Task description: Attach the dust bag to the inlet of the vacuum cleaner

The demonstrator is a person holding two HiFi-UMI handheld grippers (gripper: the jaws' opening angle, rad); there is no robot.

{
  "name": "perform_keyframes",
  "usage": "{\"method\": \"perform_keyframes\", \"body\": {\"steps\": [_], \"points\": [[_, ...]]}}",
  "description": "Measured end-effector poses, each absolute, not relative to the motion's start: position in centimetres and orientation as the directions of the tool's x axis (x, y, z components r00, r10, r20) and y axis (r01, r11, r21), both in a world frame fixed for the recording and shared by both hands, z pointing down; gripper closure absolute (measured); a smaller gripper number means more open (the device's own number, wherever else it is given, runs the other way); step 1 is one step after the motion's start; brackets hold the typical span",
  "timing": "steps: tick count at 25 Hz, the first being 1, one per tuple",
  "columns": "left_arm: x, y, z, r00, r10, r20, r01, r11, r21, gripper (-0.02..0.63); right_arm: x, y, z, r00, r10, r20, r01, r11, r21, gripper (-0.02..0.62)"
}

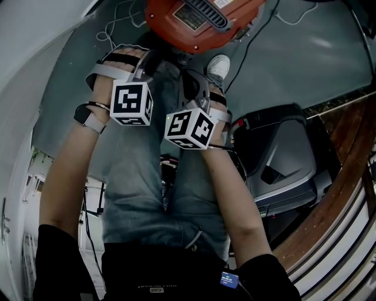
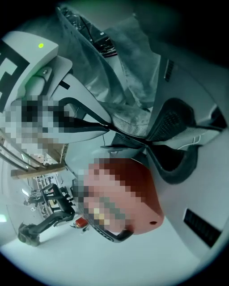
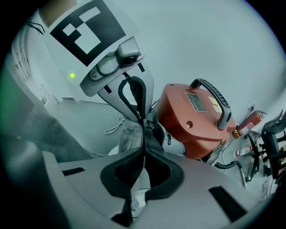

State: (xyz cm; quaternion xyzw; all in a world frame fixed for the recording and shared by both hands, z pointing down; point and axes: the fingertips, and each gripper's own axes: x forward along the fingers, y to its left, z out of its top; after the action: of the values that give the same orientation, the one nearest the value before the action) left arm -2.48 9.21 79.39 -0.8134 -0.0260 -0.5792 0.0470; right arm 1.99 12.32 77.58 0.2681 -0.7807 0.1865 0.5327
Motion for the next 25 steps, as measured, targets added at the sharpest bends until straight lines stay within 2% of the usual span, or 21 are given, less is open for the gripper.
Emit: {"method": "perform_keyframes", "body": {"steps": [3,8,12,14,17,25], "points": [[-2.9,9.0,79.6,0.327,-0.006,0.945,0.071,-0.997,-0.031,0.574,1.7,12.0,77.5,-0.301,-0.204,0.931,-0.611,0.792,-0.024,0.563],[-2.3,9.3,79.7,0.29,0.024,0.957,0.135,-0.991,-0.017,0.572,2.2,12.5,77.6,-0.353,-0.179,0.918,-0.624,0.776,-0.088,0.563],[-2.2,9.3,79.5,0.287,0.048,0.957,0.12,-0.993,0.014,0.572,2.1,12.3,77.5,-0.383,-0.157,0.91,-0.617,0.777,-0.126,0.563],[-2.4,9.0,79.6,0.297,0.047,0.954,0.086,-0.996,0.022,0.541,2.3,12.2,77.6,-0.396,-0.137,0.908,-0.61,0.778,-0.149,0.557],[-2.7,8.2,79.5,0.306,0.038,0.951,-0.005,-0.999,0.042,0.459,2.7,11.8,77.6,-0.4,-0.122,0.908,-0.601,0.783,-0.16,0.503],[-4.7,8.0,78.0,0.283,-0.014,0.959,-0.087,-0.996,0.011,0.448,4.0,10.9,75.5,-0.38,-0.143,0.914,-0.589,0.799,-0.12,0.486]]}}
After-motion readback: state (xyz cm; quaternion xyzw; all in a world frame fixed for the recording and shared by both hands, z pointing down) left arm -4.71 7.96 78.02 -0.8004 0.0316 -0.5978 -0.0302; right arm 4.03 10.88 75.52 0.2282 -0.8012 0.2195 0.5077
